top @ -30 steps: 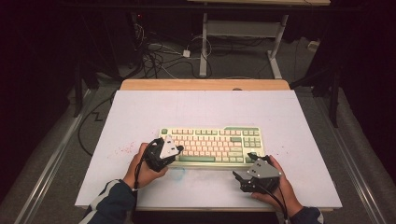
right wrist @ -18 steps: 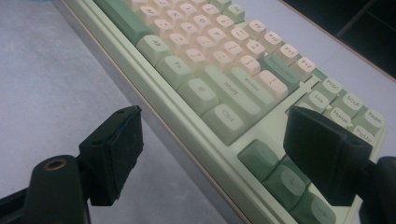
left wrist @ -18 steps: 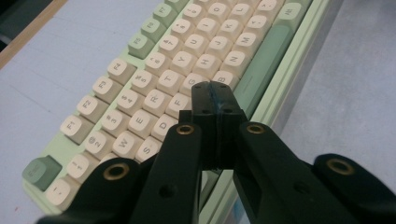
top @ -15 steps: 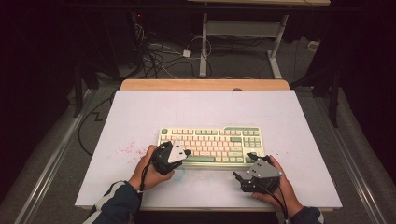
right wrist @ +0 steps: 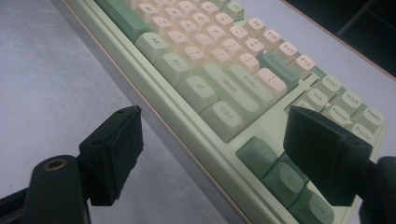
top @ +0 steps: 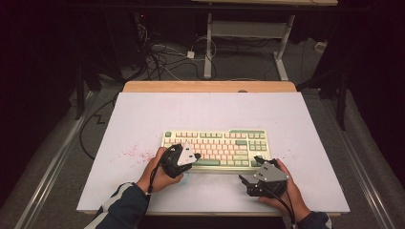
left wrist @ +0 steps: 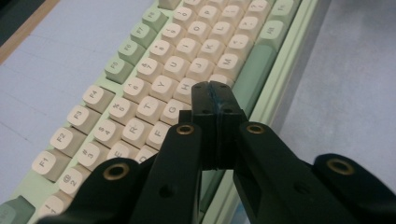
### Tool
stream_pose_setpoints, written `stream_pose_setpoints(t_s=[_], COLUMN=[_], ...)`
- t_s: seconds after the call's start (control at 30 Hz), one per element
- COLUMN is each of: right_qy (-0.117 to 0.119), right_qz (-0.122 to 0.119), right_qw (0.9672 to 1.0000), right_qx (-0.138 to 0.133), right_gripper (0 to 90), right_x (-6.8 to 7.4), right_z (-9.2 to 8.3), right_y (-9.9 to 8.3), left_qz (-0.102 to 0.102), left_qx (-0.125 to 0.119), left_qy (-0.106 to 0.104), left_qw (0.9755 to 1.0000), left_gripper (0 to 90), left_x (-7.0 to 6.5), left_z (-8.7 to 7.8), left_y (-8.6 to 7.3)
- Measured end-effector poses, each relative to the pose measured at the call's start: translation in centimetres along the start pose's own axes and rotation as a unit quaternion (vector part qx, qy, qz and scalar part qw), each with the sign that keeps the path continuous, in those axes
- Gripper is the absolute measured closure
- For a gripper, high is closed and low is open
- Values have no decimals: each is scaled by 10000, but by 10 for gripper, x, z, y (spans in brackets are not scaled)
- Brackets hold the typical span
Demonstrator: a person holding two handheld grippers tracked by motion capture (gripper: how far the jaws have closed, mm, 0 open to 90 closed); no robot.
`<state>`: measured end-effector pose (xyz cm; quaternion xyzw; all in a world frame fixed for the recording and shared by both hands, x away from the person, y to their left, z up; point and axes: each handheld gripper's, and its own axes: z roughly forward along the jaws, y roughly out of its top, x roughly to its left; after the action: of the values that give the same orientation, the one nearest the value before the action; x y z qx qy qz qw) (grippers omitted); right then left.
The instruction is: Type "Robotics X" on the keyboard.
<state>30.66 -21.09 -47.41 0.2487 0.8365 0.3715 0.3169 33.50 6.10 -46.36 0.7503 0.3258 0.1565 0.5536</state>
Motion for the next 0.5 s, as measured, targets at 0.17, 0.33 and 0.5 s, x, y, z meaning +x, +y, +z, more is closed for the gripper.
stream_pose_setpoints(t_s=[0.17, 0.33, 0.5], right_qy=[-1, 28, 24], right_qz=[-6, -13, -26], right_qw=[10000, 10000, 10000], right_qx=[9, 21, 27], right_gripper=[205, 205, 205], right_x=[1, 1, 1], right_z=[0, 1, 1], right_y=[1, 0, 0], left_qz=[70, 74, 130], left_qx=[97, 58, 163], left_qy=[2, 29, 82], left_qw=[9999, 10000, 9998], left_gripper=[874, 875, 875], left_x=[-2, -2, 0], left_z=[1, 1, 4], left_y=[-5, -5, -8])
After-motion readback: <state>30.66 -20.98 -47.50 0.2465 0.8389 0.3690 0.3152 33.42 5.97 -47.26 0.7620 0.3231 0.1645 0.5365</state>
